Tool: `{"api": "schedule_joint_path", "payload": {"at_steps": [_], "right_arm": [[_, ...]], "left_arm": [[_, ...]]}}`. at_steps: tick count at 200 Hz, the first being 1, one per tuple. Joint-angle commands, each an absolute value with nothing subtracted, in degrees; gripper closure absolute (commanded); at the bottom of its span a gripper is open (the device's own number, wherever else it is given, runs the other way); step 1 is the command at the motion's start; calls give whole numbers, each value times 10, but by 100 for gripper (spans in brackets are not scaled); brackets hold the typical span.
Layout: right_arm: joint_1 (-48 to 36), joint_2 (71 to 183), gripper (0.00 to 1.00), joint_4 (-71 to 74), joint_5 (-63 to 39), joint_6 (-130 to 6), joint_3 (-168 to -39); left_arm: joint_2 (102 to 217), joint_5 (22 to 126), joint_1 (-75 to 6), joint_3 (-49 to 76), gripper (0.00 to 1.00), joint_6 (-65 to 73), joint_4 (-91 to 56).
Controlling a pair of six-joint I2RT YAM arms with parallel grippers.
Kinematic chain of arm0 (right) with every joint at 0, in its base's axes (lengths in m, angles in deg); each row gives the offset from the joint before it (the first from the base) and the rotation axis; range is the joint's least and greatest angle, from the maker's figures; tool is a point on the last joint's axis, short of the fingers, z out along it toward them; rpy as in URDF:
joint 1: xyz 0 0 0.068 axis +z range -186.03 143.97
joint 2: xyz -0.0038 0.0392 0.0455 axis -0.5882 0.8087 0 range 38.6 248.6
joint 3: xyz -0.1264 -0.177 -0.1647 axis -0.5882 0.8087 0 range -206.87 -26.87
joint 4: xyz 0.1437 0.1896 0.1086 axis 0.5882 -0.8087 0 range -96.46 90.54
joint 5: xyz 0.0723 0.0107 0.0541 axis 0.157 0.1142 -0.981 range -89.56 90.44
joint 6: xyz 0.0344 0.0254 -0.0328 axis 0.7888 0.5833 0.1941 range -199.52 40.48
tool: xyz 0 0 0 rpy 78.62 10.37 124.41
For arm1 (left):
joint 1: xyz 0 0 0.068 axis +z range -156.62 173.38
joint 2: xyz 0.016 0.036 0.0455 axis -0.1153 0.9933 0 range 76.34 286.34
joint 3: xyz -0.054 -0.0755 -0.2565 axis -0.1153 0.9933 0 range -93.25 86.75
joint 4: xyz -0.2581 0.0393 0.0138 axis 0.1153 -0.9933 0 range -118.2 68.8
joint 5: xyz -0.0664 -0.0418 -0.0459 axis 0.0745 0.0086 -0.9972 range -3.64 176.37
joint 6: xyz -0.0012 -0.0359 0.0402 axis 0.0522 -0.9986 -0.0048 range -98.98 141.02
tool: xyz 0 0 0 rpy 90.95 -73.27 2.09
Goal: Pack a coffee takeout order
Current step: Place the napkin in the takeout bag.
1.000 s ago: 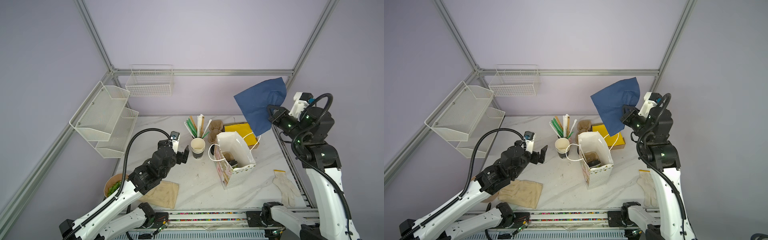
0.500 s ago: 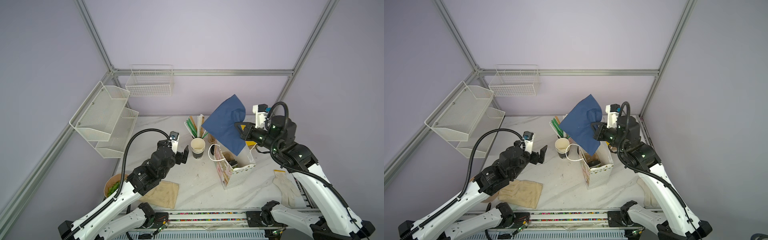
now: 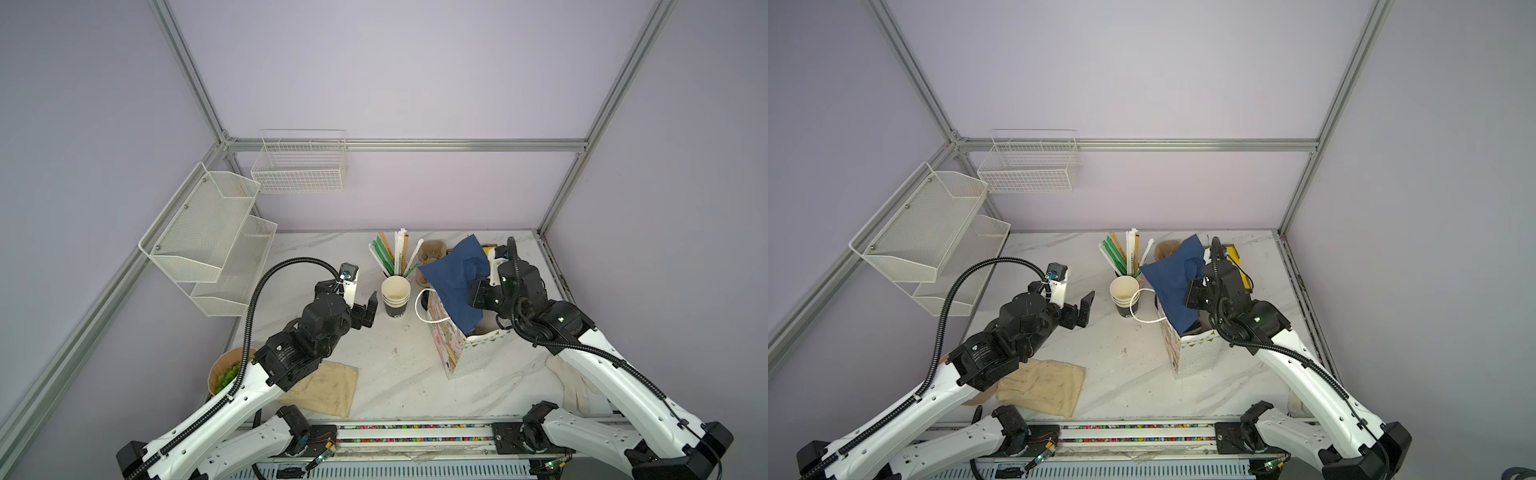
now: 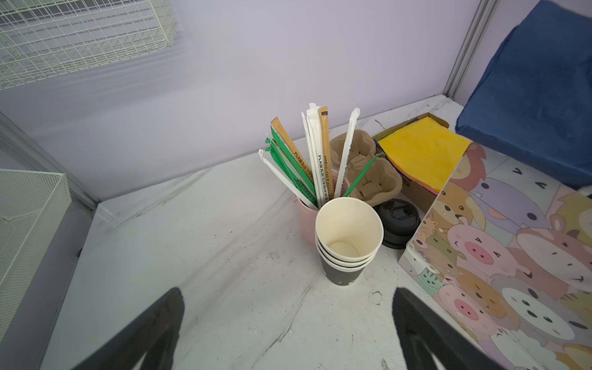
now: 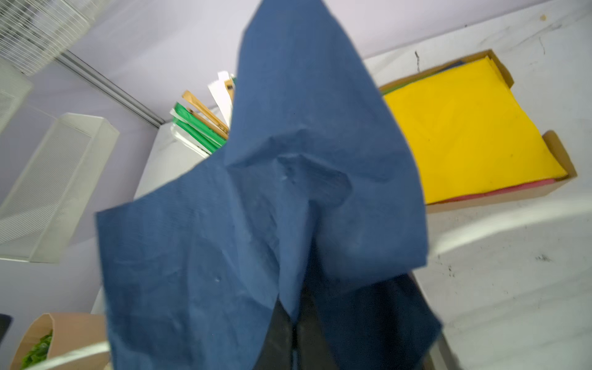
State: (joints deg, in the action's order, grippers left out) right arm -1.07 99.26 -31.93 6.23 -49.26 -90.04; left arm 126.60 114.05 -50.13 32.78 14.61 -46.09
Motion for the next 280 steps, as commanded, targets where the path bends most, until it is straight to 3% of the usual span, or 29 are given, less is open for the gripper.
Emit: {"api": "schedule_joint_path", "payload": {"at_steps": [1,41,82,105,122,222,267,280], "right_arm": [[7,998,100,-337,111,-464,-894],[18,1022,100,-374,136,-418,-864],[34,1066,100,-449,161,-421,-943],[42,1077,82,-474,174,-426,-992],[42,1061,78,-449,159,-437,-1010],[43,1145,86,-389,183,-467,-1013],[43,1109,72,-387,177,-530,-1078],[43,1104,64,-394,178,-537,-1101]], "left_arm": [[1265,1139,-499,344,0,150,-447],[1268,1138,-499,344,0,150,-448],[1282,1132,-499,340,0,151,-451],[1285,1131,-499,339,0,152,-453],[1282,1131,-499,340,0,152,-453],[1280,1134,-499,343,0,152,-454],[1252,1153,-499,355,0,140,-433],[1238,1159,-499,362,0,135,-421]]}}
